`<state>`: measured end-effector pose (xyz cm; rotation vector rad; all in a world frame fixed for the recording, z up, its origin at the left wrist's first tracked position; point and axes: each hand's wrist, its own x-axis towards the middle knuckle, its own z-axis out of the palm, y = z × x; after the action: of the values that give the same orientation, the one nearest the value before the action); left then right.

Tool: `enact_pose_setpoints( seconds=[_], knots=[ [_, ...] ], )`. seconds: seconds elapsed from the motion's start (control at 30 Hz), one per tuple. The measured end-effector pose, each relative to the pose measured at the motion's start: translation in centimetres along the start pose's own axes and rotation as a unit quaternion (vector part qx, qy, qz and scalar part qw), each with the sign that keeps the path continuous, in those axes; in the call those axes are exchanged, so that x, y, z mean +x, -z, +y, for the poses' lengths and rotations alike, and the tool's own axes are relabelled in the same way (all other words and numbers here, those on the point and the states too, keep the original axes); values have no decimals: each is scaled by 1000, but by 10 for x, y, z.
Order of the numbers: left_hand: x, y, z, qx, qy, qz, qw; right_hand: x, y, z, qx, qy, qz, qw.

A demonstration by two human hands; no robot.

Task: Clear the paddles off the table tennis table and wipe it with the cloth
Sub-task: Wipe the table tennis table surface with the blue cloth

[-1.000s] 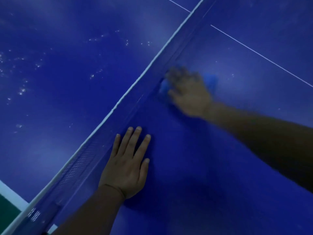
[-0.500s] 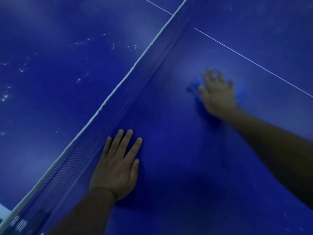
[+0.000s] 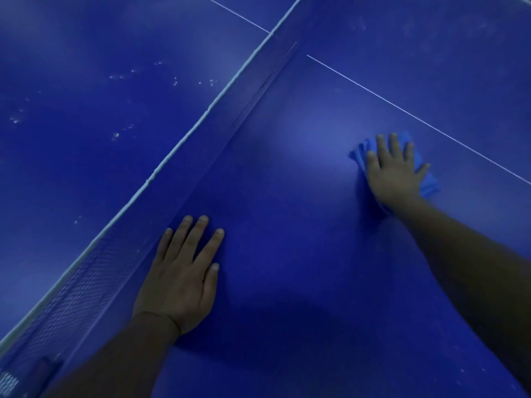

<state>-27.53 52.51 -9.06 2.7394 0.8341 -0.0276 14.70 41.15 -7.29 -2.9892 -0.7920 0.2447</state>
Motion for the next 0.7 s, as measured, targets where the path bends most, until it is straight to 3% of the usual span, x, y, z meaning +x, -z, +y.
enact_pose_setpoints(
  seconds=[0.07, 0.13, 0.23, 0.27, 0.33, 0.4, 0.43, 0.5, 0.6, 0.63, 0.7],
  knots=[
    [1, 2, 1, -6, 1, -3, 1000, -13, -8, -15, -2, -6, 11, 1000],
    [0, 5, 3, -10, 5, -8, 1000, -52, -24, -40, -23, 120, 19, 992],
    [3, 7, 7, -34, 19, 3, 999, -86, -31, -37, -66, 307, -2, 950],
    [6, 8, 9, -52, 30, 11, 998, -71, -25, -23, -75, 293, 3, 953],
    [18, 10, 13, -86, 53, 32, 994, -31, -10, 4, -60, 121, 6, 991],
    [43, 13, 20, -99, 39, 47, 993, -5, 1, 12, 15, -54, 1, 998],
    [59, 13, 24, -96, 21, 52, 994, -6, -2, 1, 21, -76, 7, 997],
    [91, 13, 32, -79, -1, 50, 996, -32, -20, -37, -17, 45, 34, 998],
    [120, 7, 37, -54, 29, 29, 998, -61, -35, -69, -54, 309, 16, 949],
    [123, 4, 36, -50, 36, 26, 998, -44, -29, -69, -68, 344, -1, 937],
    [122, 3, 35, -43, 35, 31, 998, 6, -15, -56, -83, 286, -2, 955]
  ],
)
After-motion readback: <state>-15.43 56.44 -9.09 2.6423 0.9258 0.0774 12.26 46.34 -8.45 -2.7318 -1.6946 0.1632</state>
